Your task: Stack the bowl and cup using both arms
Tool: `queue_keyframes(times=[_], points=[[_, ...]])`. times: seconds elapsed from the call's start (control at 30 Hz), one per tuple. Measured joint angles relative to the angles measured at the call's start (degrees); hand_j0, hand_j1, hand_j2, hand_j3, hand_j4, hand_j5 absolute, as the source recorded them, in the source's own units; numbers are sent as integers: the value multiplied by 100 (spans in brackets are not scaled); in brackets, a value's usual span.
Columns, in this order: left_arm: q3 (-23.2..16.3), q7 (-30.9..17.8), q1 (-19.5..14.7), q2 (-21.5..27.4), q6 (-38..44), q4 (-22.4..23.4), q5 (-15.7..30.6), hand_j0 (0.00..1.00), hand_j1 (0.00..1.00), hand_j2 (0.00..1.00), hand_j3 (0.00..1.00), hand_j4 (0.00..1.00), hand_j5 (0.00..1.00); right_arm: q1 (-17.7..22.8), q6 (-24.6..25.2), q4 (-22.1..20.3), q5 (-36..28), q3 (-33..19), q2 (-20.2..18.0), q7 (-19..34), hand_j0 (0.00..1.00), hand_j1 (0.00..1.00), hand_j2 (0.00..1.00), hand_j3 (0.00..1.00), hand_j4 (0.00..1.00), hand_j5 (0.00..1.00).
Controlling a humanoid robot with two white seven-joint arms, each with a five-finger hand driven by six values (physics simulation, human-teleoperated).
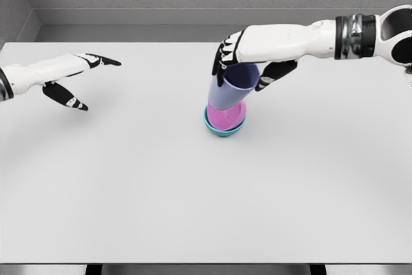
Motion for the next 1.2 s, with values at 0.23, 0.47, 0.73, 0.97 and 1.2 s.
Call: queue_keyframes(times=[0.23, 0.47, 0.73, 0.97, 1.2], points=[[-12, 0, 0, -5, 0, 0, 4, 100, 100, 100, 100, 100, 100, 18, -1, 6, 183, 18, 97, 0, 57, 57, 57, 57, 57, 57], [-17, 0, 0, -7, 0, 0, 4, 100, 100, 100, 100, 100, 100, 35, 0, 75, 328, 20, 173, 0, 57, 57, 57, 57, 57, 57], [-25, -1, 9, -8, 0, 0, 4, 100, 100, 100, 100, 100, 100, 62, 0, 197, 446, 11, 202, 0, 57, 57, 57, 57, 57, 57], [-35, -4, 9, -8, 0, 0, 4, 100, 100, 100, 100, 100, 100, 88, -1, 260, 487, 3, 199, 0, 57, 57, 57, 57, 57, 57], [-44, -8, 9, -8, 0, 0, 4, 100, 100, 100, 100, 100, 100, 97, -1, 326, 498, 1, 204, -4, 59, 59, 59, 59, 59, 59]])
